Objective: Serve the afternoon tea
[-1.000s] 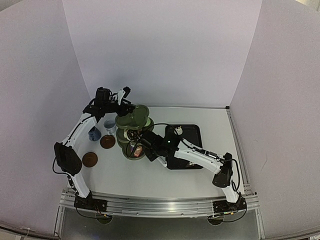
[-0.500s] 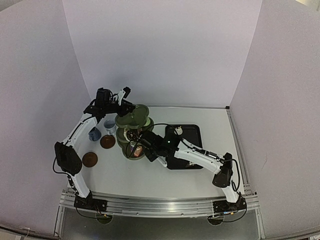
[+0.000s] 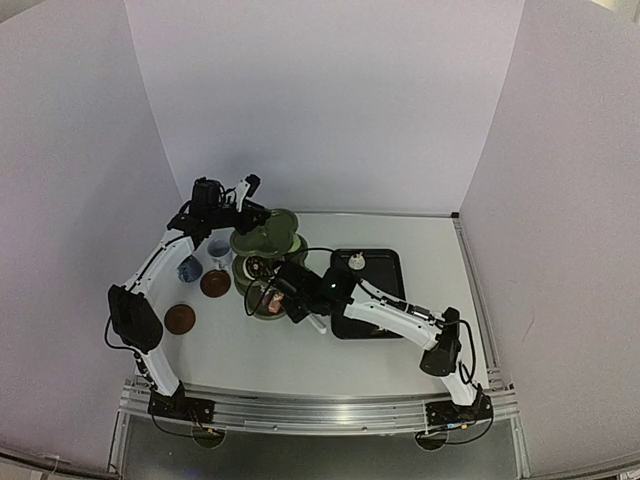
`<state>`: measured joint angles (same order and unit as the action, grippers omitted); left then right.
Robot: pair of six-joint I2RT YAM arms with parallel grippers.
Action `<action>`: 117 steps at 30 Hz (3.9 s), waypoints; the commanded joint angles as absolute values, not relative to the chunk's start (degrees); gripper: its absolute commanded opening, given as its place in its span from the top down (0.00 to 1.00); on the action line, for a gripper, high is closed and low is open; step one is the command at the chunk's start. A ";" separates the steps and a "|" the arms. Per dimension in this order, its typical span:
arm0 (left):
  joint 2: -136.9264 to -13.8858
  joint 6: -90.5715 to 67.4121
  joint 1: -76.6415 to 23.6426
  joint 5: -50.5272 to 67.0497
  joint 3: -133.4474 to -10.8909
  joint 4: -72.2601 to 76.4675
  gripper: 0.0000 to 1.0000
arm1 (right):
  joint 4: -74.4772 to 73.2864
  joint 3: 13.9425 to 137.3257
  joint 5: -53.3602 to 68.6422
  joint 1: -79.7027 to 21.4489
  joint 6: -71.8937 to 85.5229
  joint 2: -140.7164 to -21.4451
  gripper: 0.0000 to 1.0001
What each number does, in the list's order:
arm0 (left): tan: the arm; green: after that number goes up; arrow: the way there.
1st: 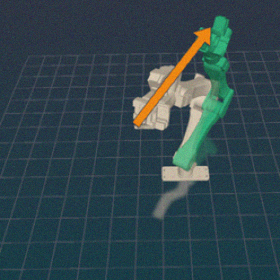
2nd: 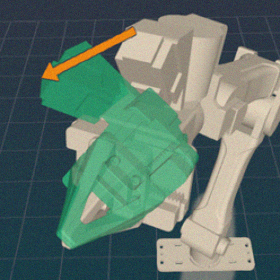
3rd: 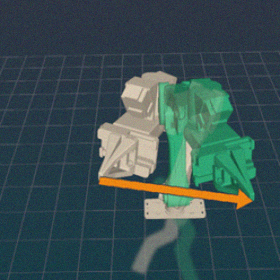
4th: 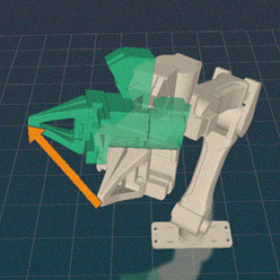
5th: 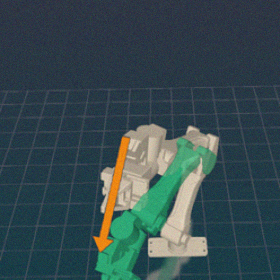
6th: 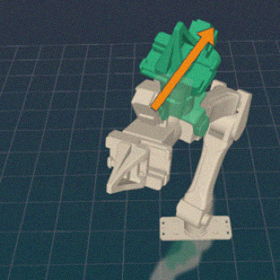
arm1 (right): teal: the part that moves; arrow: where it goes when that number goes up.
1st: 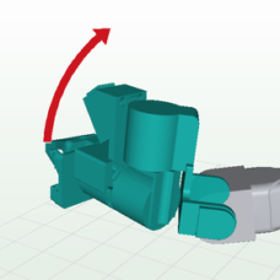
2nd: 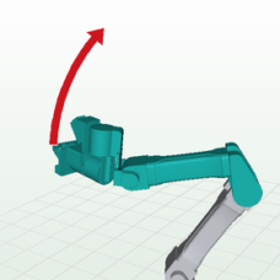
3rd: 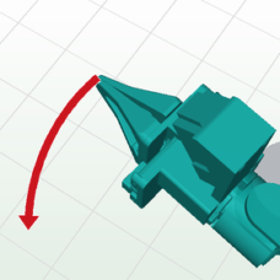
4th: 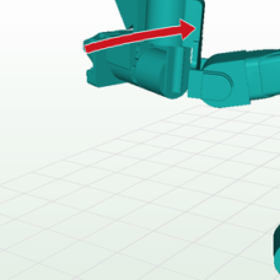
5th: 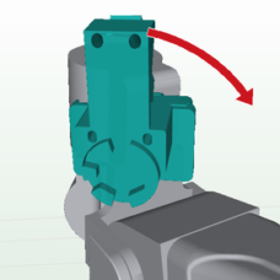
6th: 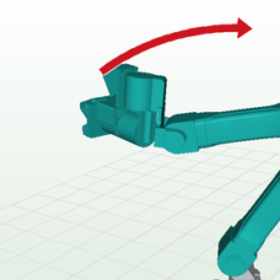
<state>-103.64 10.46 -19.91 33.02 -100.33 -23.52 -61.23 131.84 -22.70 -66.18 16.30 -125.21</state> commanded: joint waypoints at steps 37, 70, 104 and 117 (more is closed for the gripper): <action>-101.45 10.26 -20.65 30.73 -98.36 -24.83 1.00 | -58.19 133.69 -28.00 -65.25 18.19 -127.48 1.00; -101.21 10.70 -20.65 30.60 -97.72 -24.78 1.00 | -58.07 133.87 -26.76 -64.73 17.77 -127.25 1.00; -100.81 11.34 -20.65 29.88 -97.82 -25.16 0.91 | -65.72 142.21 -28.45 -66.01 20.44 -126.72 0.67; -100.28 12.69 -20.65 29.01 -99.67 -26.47 0.55 | -62.05 133.85 -25.27 -66.01 23.24 -118.08 0.69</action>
<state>-102.59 11.64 -20.36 30.26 -98.87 -24.37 -65.40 136.06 -26.25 -65.71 21.26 -124.66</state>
